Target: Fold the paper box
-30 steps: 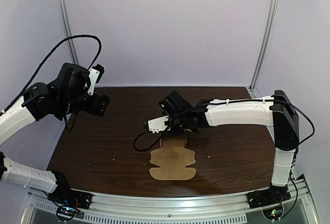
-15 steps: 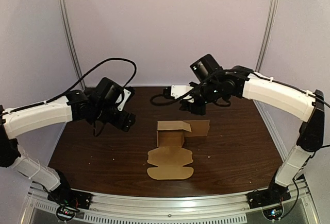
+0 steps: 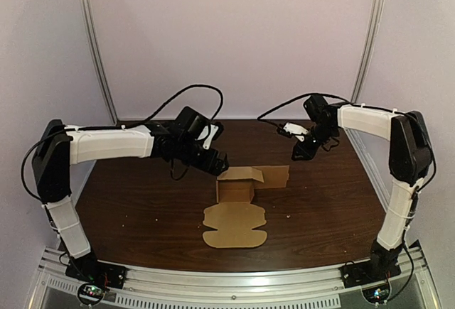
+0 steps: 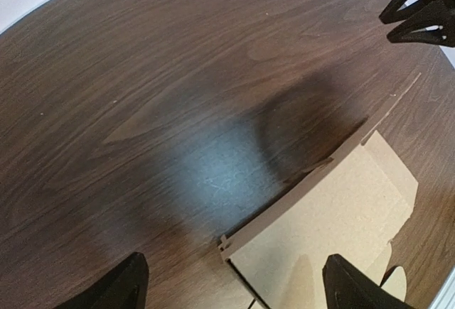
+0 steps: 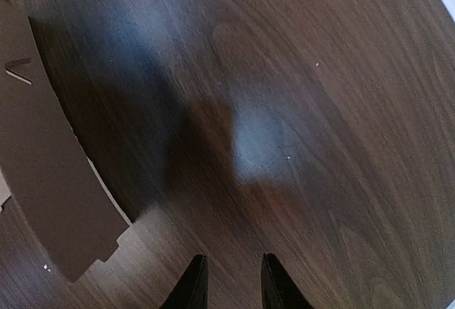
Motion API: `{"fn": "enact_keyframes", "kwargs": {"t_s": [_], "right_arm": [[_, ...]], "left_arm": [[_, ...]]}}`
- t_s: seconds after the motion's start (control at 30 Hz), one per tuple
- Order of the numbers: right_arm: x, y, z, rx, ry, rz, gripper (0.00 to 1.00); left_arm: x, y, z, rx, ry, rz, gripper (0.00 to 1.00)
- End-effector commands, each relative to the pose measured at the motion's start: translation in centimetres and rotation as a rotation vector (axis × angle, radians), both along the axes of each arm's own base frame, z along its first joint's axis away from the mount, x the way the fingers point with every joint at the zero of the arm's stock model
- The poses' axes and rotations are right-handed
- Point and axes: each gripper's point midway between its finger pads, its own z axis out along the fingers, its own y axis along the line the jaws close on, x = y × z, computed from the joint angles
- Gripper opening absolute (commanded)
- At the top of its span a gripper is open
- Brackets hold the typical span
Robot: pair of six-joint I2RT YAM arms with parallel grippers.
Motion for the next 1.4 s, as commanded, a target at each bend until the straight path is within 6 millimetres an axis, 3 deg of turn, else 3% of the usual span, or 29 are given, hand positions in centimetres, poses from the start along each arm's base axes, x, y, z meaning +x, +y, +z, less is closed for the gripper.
{"fn": "enact_keyframes", "kwargs": {"t_s": [0.0, 0.17, 0.47, 0.6, 0.83, 0.93, 1.1, 1.23, 1.37], "right_arm": [[-0.4, 0.6, -1.3, 0.022, 0.048, 0.025, 0.27], [-1.7, 2.0, -1.6, 0.081, 0.113, 0.083, 0.28], [-9.7, 4.9, -1.8, 0.089, 0.228, 0.310, 0.31], [-11.6, 5.9, -2.0, 0.087, 0.255, 0.347, 0.32], [-12.6, 7.5, -1.6, 0.082, 0.301, 0.324, 0.33], [-12.2, 7.0, 0.2, 0.098, 0.293, 0.305, 0.34], [-12.5, 7.6, 3.4, 0.167, 0.252, 0.327, 0.43], [-13.3, 8.8, 3.5, 0.213, 0.338, 0.334, 0.55], [-13.7, 9.4, 2.4, 0.187, 0.335, 0.348, 0.57]], "left_arm": [[-0.1, -2.2, -0.1, -0.087, 0.045, -0.039, 0.88], [-1.5, -2.3, -1.5, -0.078, 0.081, -0.058, 0.87], [-2.3, -1.7, -3.0, -0.083, 0.117, -0.040, 0.86], [-2.5, -1.9, -3.1, -0.103, 0.130, -0.043, 0.86], [-3.2, -2.6, -3.1, -0.149, 0.168, -0.058, 0.86], [-3.3, -2.6, -3.2, -0.151, 0.175, -0.059, 0.85], [-3.4, -2.6, -3.4, -0.153, 0.182, -0.061, 0.85], [-3.5, -2.6, -3.6, -0.152, 0.187, -0.058, 0.85], [-3.6, -2.5, -3.6, -0.148, 0.191, -0.058, 0.85]]}}
